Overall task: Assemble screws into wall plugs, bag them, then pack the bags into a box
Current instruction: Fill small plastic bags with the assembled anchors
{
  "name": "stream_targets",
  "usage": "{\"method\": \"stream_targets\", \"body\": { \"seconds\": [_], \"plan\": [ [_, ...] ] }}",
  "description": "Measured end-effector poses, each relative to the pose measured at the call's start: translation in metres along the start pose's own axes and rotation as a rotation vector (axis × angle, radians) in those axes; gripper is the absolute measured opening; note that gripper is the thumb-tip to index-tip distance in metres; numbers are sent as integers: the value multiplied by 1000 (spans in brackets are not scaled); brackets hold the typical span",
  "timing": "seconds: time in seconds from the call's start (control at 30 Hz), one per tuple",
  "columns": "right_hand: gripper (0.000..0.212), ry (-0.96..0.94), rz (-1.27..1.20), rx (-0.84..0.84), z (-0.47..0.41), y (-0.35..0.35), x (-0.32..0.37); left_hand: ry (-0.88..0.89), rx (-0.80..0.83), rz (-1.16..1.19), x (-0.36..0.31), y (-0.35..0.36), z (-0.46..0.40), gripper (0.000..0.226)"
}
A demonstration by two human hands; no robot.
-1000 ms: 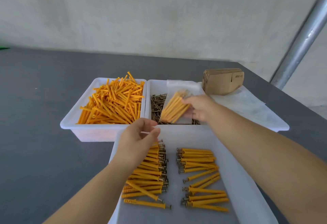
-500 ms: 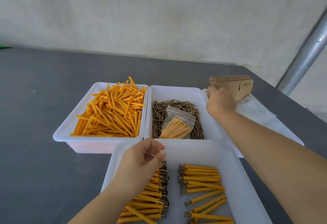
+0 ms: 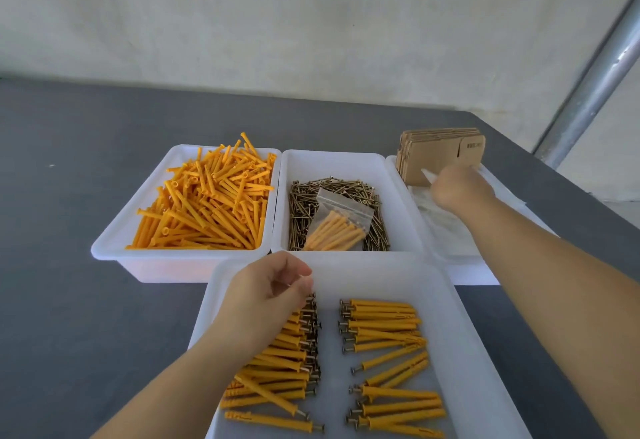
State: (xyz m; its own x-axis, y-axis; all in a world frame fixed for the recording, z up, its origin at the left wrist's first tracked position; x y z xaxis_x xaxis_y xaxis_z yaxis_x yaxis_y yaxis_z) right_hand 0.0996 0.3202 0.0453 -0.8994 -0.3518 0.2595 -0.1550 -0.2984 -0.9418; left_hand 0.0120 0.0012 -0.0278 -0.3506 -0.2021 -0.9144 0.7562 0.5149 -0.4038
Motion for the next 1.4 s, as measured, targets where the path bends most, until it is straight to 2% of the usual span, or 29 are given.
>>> {"method": "stream_targets", "body": {
  "seconds": [0.1,0.2,0.27,0.3,0.4,0.47,0.67,0.8,0.87,1.03,1.07,1.13,1.23,1.33,1.4],
  "plan": [
    [16,-80,-59,-215,21,-7,1,-7,-3,46,1,-1,-1,4],
    [36,-265,-194,-337,54,-10,5,-16,4,117,0,-1,-1,2],
    [35,-428,-337,-366,79,-13,8,1,22,168,-2,0,1,8],
    [29,-483,-446,-313,92,-13,11,22,35,190,-4,0,3,11],
    [7,-531,-780,61,129,2,24,114,91,237,-12,1,9,21],
    [8,-525,-809,207,148,24,28,169,143,266,-16,3,12,26],
    [7,-527,-899,497,190,72,39,194,214,395,-19,6,23,32],
    [21,-437,-1043,670,198,79,37,158,206,416,-19,3,25,49],
    [14,-468,-1122,742,201,82,36,139,220,423,-19,3,26,54],
    [10,-543,-1166,813,202,75,26,122,303,452,-21,1,28,29],
    [6,-544,-1156,796,202,73,24,117,312,460,-21,1,29,29],
    [4,-556,-1031,656,200,69,21,110,310,470,-23,2,29,30],
    [9,-603,-687,272,200,59,15,126,232,465,-24,1,29,25],
    [17,-757,-416,-35,201,52,8,179,68,375,-25,-2,30,27],
    [26,-921,-271,-123,205,53,7,215,15,310,-27,-2,32,36]
  ]
}}
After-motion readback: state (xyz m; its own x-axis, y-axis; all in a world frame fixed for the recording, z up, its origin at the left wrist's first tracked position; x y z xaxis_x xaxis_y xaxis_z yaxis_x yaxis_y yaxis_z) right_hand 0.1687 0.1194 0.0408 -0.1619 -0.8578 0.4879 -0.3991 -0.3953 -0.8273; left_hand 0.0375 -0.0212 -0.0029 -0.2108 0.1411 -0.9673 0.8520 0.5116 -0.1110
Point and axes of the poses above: each hand's wrist, its own z-axis away from the middle knuckle, its own y-axis out of the palm, x = y × z, the point moved 1 cm from there along -z, towards the middle knuckle, and after that the axes turned 10 degrees about x, right-handed, at the moved point
